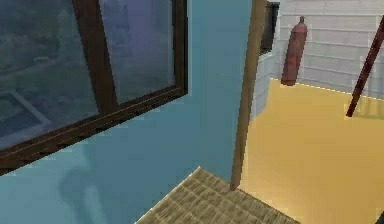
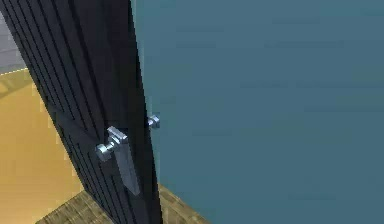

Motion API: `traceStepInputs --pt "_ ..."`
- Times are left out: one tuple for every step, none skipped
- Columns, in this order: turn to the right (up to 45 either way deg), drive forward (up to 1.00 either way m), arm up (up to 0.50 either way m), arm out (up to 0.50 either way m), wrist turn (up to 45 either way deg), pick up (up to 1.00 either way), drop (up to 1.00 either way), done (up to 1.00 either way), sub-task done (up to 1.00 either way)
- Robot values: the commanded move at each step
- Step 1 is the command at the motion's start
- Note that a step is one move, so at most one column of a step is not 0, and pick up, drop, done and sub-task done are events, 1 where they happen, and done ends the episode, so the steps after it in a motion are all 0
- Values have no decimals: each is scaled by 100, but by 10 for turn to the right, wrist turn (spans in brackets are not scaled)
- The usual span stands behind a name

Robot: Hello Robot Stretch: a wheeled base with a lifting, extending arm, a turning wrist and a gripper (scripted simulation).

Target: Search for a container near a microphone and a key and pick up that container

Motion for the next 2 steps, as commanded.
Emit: traceStepInputs --pt "150 0 0 0 0 0 0 0 0" --pt "0 15 0 0 0 0 0 0 0"
